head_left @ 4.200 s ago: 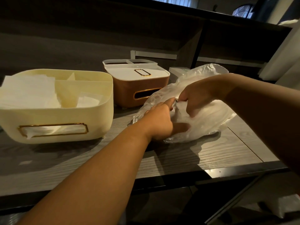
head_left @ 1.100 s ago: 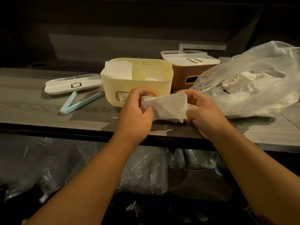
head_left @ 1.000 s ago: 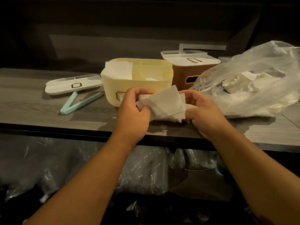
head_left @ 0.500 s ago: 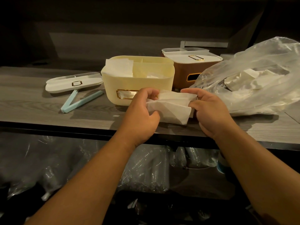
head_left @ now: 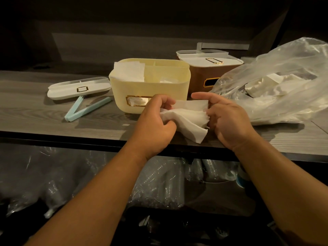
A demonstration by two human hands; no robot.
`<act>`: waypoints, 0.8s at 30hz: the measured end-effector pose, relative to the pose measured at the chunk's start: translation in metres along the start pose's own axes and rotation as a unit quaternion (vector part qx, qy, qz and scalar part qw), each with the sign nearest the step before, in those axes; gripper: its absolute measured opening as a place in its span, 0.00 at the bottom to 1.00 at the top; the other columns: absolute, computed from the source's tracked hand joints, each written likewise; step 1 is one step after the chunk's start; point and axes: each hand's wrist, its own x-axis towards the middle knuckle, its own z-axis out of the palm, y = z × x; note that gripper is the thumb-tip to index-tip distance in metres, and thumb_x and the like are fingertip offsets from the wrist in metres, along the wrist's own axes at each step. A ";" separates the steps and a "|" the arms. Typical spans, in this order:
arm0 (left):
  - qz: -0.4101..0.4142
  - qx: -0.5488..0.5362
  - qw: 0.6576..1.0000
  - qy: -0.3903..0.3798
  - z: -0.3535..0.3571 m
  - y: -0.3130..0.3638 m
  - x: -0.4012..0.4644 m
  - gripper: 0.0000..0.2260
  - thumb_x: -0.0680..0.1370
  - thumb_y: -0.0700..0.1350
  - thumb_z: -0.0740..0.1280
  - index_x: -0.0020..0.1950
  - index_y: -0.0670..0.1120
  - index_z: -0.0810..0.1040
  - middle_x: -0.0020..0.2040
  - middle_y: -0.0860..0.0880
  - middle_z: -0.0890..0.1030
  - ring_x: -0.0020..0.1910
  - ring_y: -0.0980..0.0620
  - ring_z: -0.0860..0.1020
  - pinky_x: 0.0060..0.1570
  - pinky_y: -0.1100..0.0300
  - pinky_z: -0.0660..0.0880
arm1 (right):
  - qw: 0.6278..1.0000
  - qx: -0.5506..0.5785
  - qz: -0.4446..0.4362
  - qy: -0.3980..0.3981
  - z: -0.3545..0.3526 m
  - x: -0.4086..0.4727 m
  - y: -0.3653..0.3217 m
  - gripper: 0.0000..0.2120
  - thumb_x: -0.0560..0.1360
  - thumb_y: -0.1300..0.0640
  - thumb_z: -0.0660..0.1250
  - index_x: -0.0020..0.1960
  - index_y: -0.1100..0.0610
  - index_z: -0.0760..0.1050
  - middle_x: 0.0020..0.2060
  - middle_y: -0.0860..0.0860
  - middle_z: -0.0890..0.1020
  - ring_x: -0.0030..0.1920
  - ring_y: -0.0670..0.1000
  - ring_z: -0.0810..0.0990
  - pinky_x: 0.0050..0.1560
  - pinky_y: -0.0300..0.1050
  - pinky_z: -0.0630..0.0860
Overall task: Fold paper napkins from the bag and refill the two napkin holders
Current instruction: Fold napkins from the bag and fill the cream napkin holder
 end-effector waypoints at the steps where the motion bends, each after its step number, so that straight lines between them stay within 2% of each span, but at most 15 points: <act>1: 0.000 0.001 1.000 -0.001 0.000 0.000 0.000 0.21 0.75 0.35 0.69 0.61 0.55 0.71 0.54 0.57 0.74 0.53 0.57 0.75 0.45 0.68 0.76 | 1.000 -0.002 -0.007 -0.005 0.000 -0.001 -0.001 0.23 0.77 0.69 0.52 0.63 0.58 0.81 0.51 0.56 0.84 0.50 0.60 0.84 0.46 0.52 0.83; 3: -0.002 0.003 1.000 -0.002 0.001 0.000 0.000 0.20 0.76 0.36 0.70 0.62 0.55 0.71 0.55 0.58 0.75 0.53 0.58 0.76 0.45 0.69 0.76 | 1.000 -0.011 -0.013 -0.007 -0.002 -0.001 0.000 0.22 0.77 0.60 0.53 0.64 0.56 0.80 0.54 0.56 0.85 0.60 0.71 0.77 0.59 0.70 0.75; 4: -0.003 0.003 1.000 -0.003 0.001 0.000 0.000 0.20 0.76 0.36 0.70 0.62 0.56 0.71 0.55 0.59 0.75 0.53 0.58 0.76 0.44 0.70 0.77 | 1.000 -0.007 -0.010 -0.005 -0.002 -0.001 0.000 0.21 0.79 0.58 0.54 0.64 0.56 0.79 0.56 0.57 0.85 0.62 0.71 0.76 0.62 0.71 0.73; 6: -0.002 0.001 1.000 -0.006 0.001 0.000 0.000 0.20 0.76 0.37 0.71 0.61 0.57 0.72 0.55 0.60 0.76 0.54 0.59 0.77 0.46 0.71 0.77 | 1.000 -0.008 -0.005 0.006 0.000 -0.001 0.000 0.18 0.80 0.55 0.56 0.63 0.55 0.81 0.57 0.56 0.84 0.63 0.63 0.79 0.64 0.61 0.77; 8: -0.001 -0.005 1.000 -0.011 0.001 0.000 0.000 0.20 0.76 0.37 0.71 0.60 0.58 0.73 0.54 0.61 0.78 0.54 0.59 0.78 0.48 0.68 0.78 | 0.998 -0.050 -0.004 0.023 0.002 0.001 0.000 0.14 0.77 0.53 0.62 0.56 0.49 0.85 0.57 0.51 0.84 0.63 0.55 0.79 0.66 0.58 0.76; 10: -0.002 -0.012 1.000 -0.013 0.000 -0.001 0.000 0.18 0.75 0.38 0.71 0.58 0.58 0.75 0.54 0.60 0.79 0.54 0.59 0.79 0.50 0.64 0.80 | 0.997 -0.066 0.008 0.034 0.002 0.003 0.001 0.12 0.79 0.58 0.64 0.52 0.48 0.86 0.55 0.48 0.83 0.60 0.52 0.79 0.63 0.56 0.78; 14: -0.002 -0.015 1.000 -0.021 0.000 -0.002 0.001 0.15 0.76 0.39 0.72 0.57 0.55 0.77 0.54 0.58 0.80 0.54 0.56 0.79 0.51 0.60 0.82 | 0.996 -0.070 0.024 0.039 0.004 0.002 -0.001 0.20 0.79 0.70 0.60 0.52 0.49 0.84 0.52 0.48 0.84 0.55 0.52 0.82 0.54 0.50 0.83; 19: 0.014 -0.045 0.999 -0.024 -0.002 0.000 -0.001 0.12 0.75 0.36 0.72 0.51 0.53 0.80 0.49 0.58 0.81 0.51 0.58 0.79 0.48 0.62 0.81 | 0.998 -0.046 0.029 0.041 0.002 0.003 -0.004 0.21 0.78 0.73 0.56 0.52 0.52 0.82 0.39 0.44 0.87 0.44 0.47 0.86 0.48 0.48 0.84; 24: 0.036 -0.101 0.993 -0.043 -0.006 0.000 -0.005 0.13 0.75 0.33 0.72 0.45 0.53 0.82 0.49 0.56 0.83 0.53 0.56 0.80 0.49 0.59 0.82 | 0.997 -0.013 0.042 0.066 0.001 0.004 -0.003 0.21 0.75 0.74 0.60 0.52 0.54 0.84 0.44 0.50 0.87 0.51 0.56 0.85 0.50 0.53 0.84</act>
